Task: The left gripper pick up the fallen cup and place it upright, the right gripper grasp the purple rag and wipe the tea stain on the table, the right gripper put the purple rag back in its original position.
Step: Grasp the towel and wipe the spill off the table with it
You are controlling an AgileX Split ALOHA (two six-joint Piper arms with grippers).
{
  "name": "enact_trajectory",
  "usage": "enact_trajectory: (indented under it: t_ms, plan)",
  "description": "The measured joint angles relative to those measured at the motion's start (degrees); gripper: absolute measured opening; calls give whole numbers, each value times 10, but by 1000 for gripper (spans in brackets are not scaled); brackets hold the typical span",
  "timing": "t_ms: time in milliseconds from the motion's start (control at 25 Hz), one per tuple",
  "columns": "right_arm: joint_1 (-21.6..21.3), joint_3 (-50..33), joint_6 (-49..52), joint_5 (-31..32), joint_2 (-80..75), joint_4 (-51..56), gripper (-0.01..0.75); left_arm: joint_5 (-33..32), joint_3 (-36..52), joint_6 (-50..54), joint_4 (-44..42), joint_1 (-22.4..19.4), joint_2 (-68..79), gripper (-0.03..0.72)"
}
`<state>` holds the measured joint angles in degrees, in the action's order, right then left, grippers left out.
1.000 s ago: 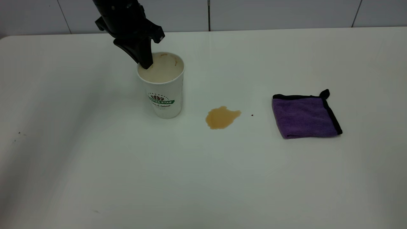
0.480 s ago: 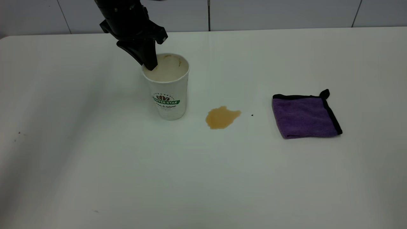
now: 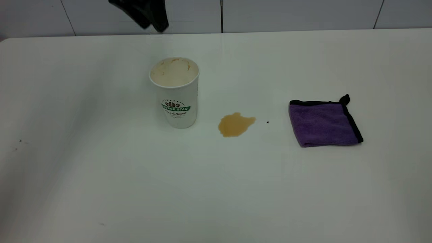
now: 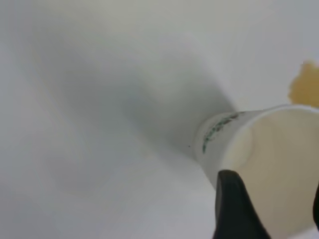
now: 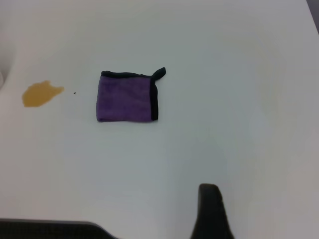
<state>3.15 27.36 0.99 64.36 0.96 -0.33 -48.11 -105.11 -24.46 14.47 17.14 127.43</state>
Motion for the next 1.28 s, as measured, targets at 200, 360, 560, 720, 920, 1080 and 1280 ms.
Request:
enact_trajectory:
  t_ms: [200,360,560,720,920,1080,1280]
  plan:
    - [0,0,0,0,0,3,576,-67,-5,40,-4,0,-108,427]
    - [0,0,0,0,0,3,576,-139,-5,65,-6,0,-198,427]
    - [0,0,0,0,0,3,576,-186,-7,87,-18,0,-277,427]
    - [0,0,0,0,0,3,576,-186,17,119,-37,0,-348,427]
    - [0,0,0,0,0,3,576,-186,133,138,-43,0,-467,427]
    - [0,0,0,0,0,3,576,-186,262,139,-45,0,-558,427]
    - [0,0,0,0,0,3,576,-186,456,139,-45,0,-662,427]
